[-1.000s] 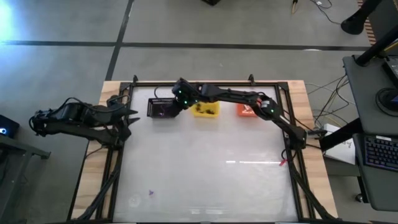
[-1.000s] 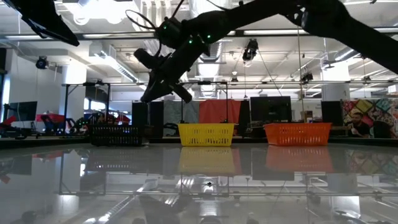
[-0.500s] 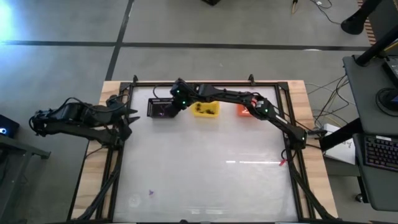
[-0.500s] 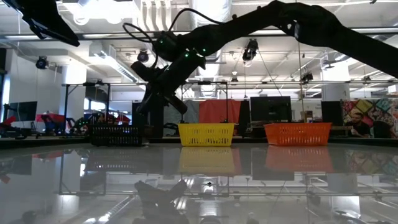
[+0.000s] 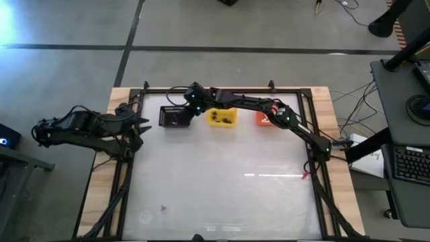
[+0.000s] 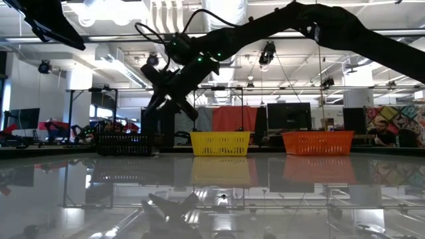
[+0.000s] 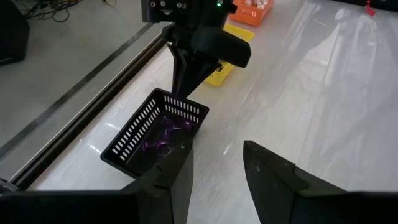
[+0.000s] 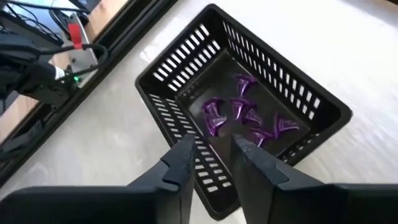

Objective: Sort Halloween decoration
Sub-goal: Put the violet hat toy into the black bin

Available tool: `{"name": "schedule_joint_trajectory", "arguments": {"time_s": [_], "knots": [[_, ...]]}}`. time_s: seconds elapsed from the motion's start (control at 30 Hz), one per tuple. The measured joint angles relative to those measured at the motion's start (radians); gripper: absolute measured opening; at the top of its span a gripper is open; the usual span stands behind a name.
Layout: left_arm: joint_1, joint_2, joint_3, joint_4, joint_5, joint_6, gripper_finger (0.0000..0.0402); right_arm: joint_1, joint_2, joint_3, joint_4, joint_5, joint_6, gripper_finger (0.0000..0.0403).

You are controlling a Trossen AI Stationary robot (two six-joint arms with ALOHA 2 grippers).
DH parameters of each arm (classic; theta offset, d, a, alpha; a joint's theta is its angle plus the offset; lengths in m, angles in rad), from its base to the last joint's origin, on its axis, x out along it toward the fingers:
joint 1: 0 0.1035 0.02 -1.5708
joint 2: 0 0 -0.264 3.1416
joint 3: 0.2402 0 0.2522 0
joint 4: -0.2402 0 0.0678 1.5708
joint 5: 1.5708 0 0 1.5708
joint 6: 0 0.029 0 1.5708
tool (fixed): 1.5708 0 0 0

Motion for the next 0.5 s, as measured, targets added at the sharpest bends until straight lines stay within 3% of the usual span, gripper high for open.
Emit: {"name": "schedule_joint_trajectory", "arguments": {"time_s": [0.1,0.3,0.5], "knots": [[0.0,-0.002,0.0,0.0,0.0,-0.003,0.0123,0.0,0.0,0.0,0.011,-0.007,0.015,0.0101],[0.0,-0.002,0.0,-0.001,0.012,-0.042,0.0123,0.007,-0.005,0.053,0.007,-0.16,0.022,0.0107],[0.0,0.013,-0.009,-0.049,0.165,-0.127,0.0123,0.044,-0.033,0.075,-0.017,-0.159,0.013,0.0107]]}}
